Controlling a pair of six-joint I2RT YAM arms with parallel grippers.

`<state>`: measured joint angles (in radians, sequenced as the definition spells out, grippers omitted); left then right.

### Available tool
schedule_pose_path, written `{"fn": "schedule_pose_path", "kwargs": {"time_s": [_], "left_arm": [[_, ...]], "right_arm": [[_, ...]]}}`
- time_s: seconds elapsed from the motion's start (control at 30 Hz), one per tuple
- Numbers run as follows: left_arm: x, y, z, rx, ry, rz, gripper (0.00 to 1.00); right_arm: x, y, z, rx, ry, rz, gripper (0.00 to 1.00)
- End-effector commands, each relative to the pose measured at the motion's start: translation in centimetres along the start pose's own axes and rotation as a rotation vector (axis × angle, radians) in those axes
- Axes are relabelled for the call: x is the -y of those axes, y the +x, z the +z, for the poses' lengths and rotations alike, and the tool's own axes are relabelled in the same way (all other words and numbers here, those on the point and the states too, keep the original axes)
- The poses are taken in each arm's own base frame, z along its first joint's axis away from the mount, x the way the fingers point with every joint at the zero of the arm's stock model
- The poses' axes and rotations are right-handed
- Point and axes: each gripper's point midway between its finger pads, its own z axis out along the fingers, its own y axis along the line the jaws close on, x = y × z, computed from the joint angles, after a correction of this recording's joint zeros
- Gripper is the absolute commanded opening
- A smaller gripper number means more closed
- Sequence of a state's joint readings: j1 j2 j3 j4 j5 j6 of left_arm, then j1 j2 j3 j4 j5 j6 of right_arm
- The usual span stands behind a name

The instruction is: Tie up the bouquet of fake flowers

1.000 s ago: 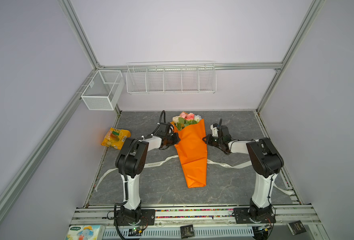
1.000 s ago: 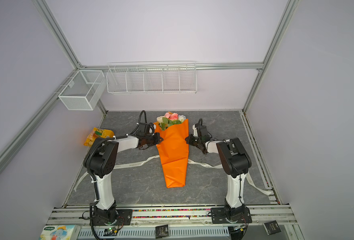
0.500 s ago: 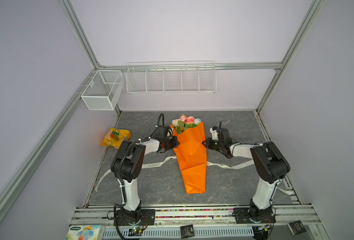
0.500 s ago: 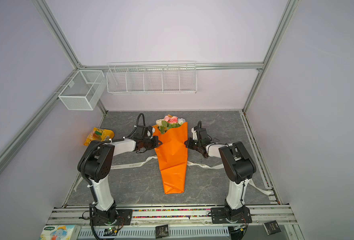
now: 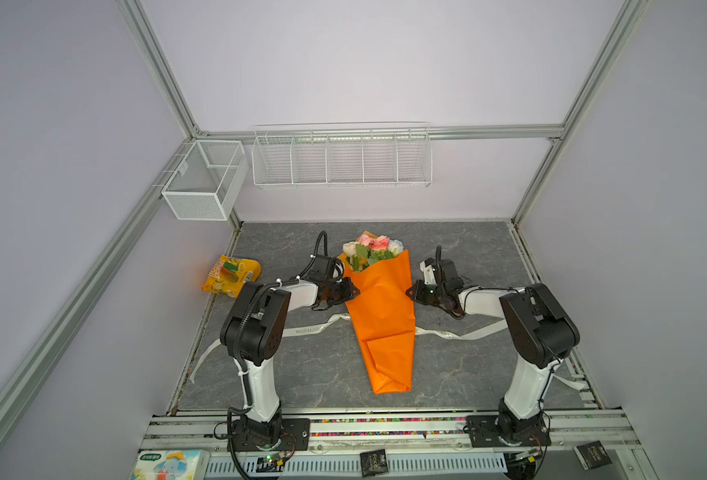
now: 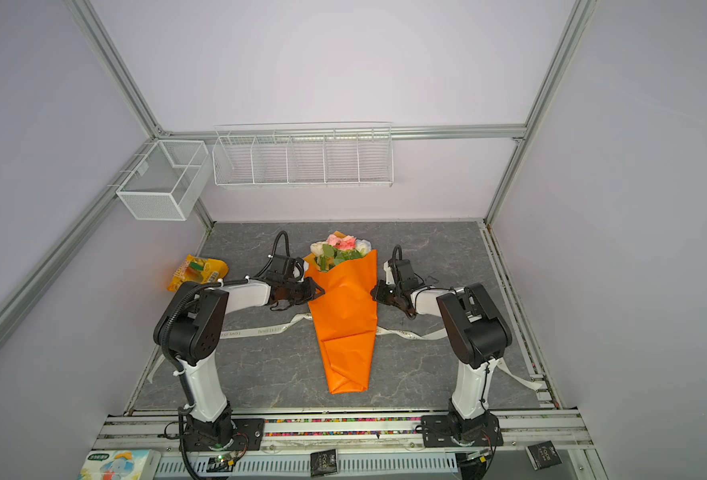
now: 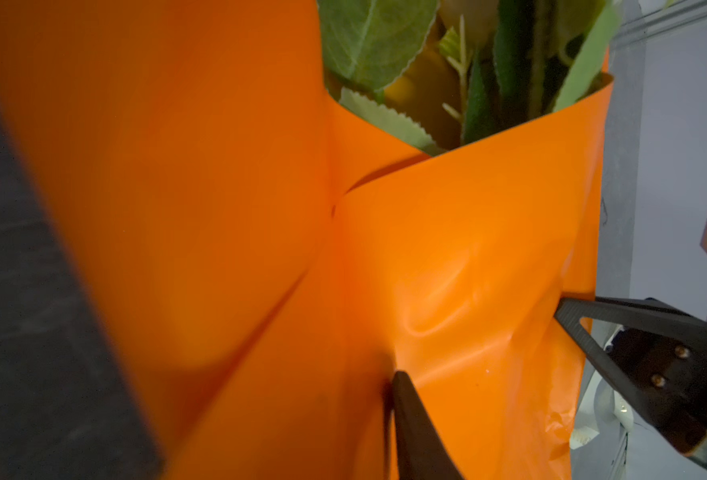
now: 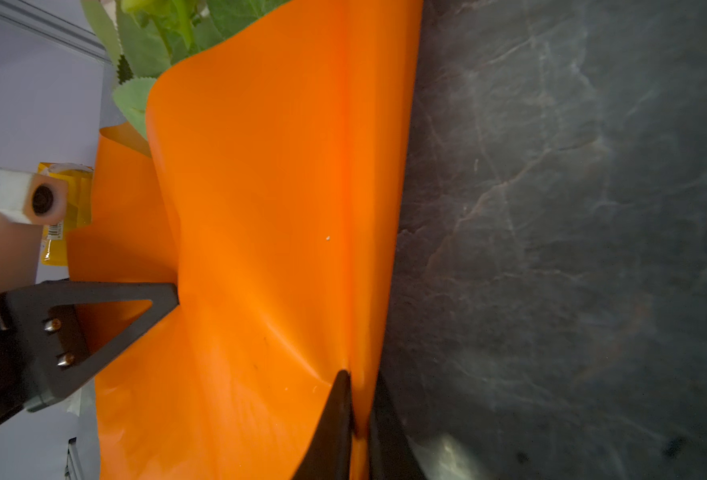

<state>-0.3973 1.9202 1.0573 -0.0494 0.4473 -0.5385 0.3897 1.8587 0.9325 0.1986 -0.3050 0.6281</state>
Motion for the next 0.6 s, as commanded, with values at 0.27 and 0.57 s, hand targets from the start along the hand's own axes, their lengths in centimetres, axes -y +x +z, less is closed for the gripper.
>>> {"fn": "schedule_pose_path", "kwargs": {"time_s": [0.27, 0.57], "left_arm": [[0.3, -0.6, -1.3, 0.010, -0.029, 0.022, 0.19], [2.4, -1.1, -2.2, 0.040, 0.066, 0.043, 0.01]], "right_arm": [[-0.5, 1.4, -2.3, 0.024, 0.029, 0.017, 0.12], [-2.9, 1.9, -4.0, 0.076, -0.010, -0.019, 0.07]]}}
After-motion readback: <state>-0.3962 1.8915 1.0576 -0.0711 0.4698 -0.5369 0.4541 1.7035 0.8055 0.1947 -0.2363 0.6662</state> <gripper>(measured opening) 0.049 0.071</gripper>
